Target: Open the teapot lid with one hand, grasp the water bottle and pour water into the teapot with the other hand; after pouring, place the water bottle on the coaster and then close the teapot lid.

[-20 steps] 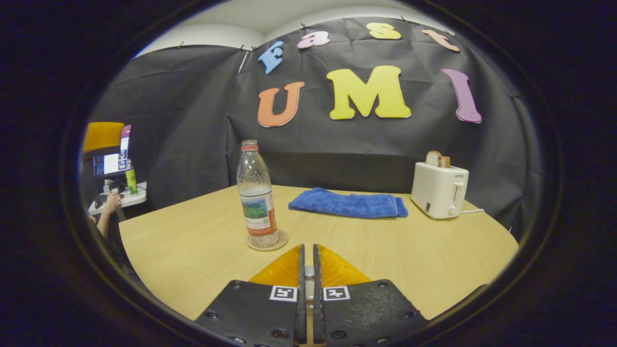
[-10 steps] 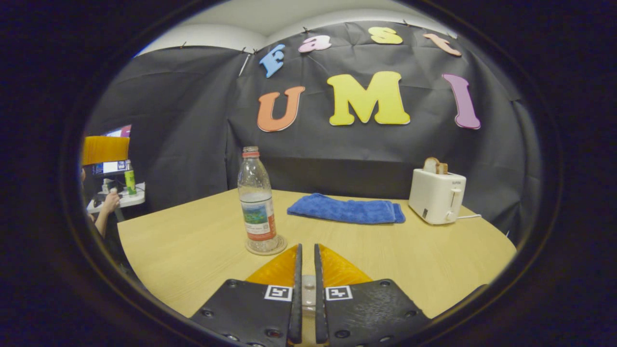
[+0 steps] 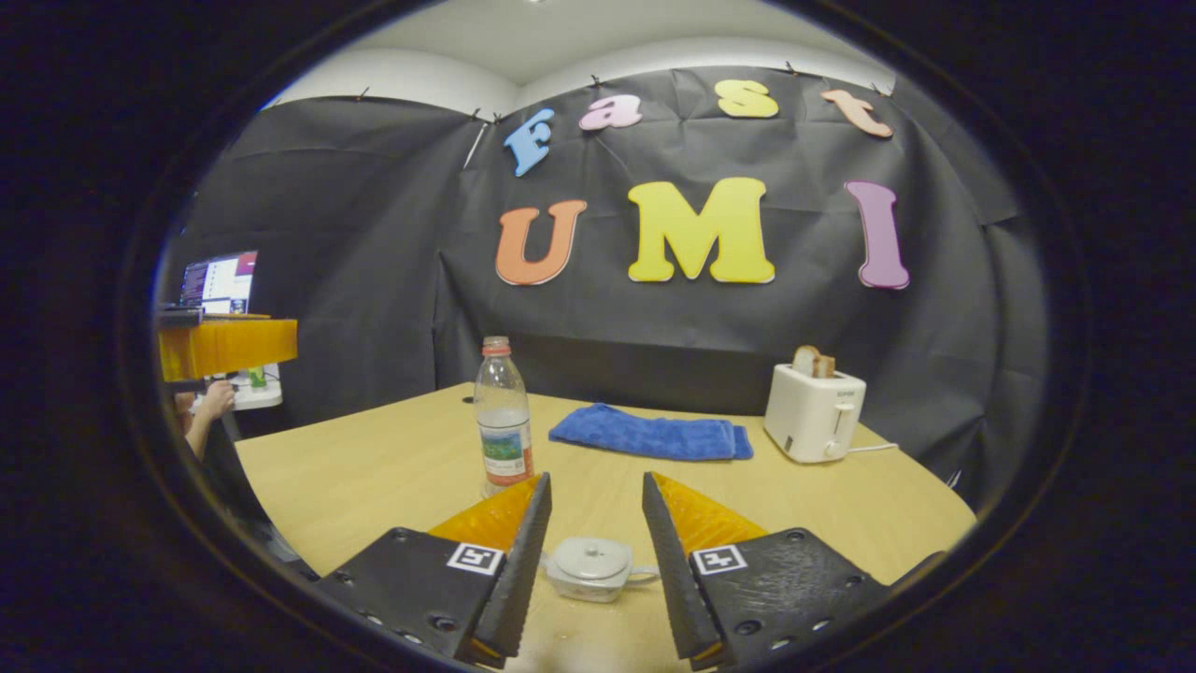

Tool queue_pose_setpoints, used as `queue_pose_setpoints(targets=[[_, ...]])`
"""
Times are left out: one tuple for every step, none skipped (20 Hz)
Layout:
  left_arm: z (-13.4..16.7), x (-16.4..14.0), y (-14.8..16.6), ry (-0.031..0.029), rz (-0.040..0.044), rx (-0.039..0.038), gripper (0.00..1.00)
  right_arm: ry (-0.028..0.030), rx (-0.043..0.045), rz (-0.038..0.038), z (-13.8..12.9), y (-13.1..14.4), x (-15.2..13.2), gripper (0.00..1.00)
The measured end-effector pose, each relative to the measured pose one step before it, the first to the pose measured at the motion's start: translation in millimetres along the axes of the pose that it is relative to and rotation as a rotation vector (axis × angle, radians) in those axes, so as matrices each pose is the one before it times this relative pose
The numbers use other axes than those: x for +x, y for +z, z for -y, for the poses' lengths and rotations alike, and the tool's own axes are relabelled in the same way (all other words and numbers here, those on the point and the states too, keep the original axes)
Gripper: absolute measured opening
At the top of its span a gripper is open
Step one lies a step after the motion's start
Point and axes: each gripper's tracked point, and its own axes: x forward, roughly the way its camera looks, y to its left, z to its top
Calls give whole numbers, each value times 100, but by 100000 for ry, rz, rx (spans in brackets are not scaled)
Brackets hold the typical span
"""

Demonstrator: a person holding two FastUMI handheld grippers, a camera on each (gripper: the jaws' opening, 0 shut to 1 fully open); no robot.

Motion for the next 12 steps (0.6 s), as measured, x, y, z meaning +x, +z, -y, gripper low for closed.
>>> queue_pose_setpoints(targets=[[-510, -20, 93, 1433, 490, 1289, 98, -1507, -687, 1340, 275, 623, -816, 64], [-586, -75, 94, 2035, 722, 1821, 98, -2380, -1209, 392, 499, 486, -627, 71], [-420, -29, 226, 1472, 701, 1142, 98, -1729, -978, 189, 479, 268, -582, 75], [-221, -69, 18, 1001, -13, 182, 98, -134, -128, 634, 169, 402, -365, 85], [-167, -52, 119, 949, 217, -367, 98, -695, 1084, 333, 436, 267, -292, 93], [-100, 3, 22, 761, -23, -579, 98, -1334, 1706, -170, 608, 187, -202, 97], [-64, -24, -85, 235, -191, -694, 98, -1281, 2241, -487, 739, 107, -179, 97], [189, -21, -21, -414, -182, -593, 98, -2237, 2470, -269, 871, 195, -304, 97], [257, 39, -120, -605, -335, -466, 98, -3760, 1748, 72, 1417, 300, -316, 97], [284, -98, 48, -545, -320, -215, 98, -3951, 1098, 365, 1367, 413, -351, 95], [310, 67, -60, -289, -105, 93, 98, -2881, 656, 623, 1117, 371, -397, 95], [285, -26, -50, -94, -124, 287, 98, -1904, 208, 288, 983, 432, -346, 95]])
